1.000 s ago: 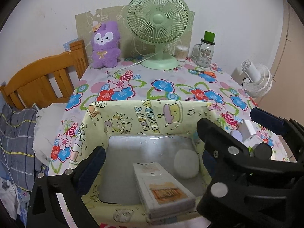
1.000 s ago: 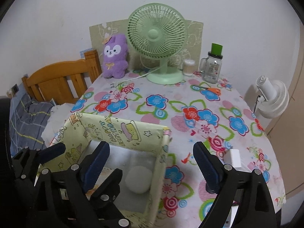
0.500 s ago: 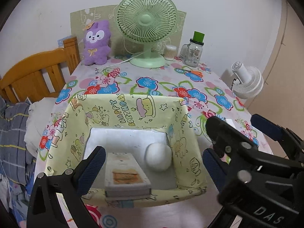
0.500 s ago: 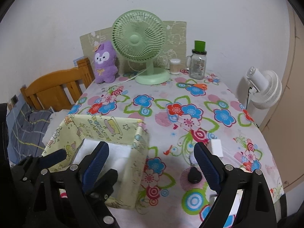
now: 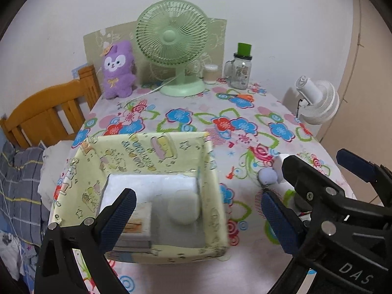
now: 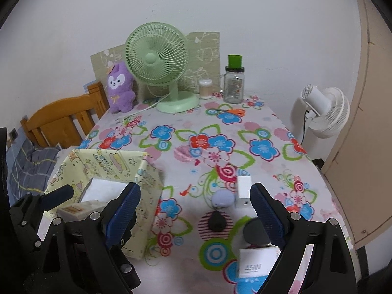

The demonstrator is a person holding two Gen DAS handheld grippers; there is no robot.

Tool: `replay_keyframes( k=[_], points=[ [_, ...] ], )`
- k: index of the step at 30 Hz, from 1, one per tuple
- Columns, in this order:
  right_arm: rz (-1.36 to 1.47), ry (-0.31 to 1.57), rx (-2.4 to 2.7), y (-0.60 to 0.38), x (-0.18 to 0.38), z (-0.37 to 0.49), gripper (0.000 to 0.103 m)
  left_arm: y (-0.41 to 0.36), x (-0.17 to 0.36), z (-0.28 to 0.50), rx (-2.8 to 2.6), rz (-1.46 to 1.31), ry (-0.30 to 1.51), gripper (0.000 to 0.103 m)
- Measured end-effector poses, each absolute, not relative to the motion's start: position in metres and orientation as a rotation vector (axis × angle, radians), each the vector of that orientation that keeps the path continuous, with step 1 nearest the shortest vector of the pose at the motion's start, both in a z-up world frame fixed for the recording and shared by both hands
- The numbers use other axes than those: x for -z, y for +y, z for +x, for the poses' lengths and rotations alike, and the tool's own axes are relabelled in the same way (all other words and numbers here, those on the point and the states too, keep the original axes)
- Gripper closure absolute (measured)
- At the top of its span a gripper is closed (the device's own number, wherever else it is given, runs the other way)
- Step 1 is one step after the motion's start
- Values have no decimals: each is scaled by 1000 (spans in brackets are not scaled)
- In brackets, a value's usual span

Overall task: Organize rigid objects
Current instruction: 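Withdraw both grippers from the box back over the remaining table items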

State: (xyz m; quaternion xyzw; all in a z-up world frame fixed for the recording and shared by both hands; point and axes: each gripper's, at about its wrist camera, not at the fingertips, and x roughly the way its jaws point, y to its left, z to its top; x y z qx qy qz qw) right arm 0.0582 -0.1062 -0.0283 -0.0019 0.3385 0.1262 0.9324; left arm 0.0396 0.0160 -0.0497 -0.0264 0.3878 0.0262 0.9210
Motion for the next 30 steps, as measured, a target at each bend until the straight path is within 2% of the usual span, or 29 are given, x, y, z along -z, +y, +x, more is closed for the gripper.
replay_keyframes(
  k=[16,30],
  points=[
    [2,682,-174,-162,27,58,10,-38,50,47,35,-66,800,2],
    [33,670,-175,-192,34,59,10,-55,57,48,-14,-104,771,2]
  ],
)
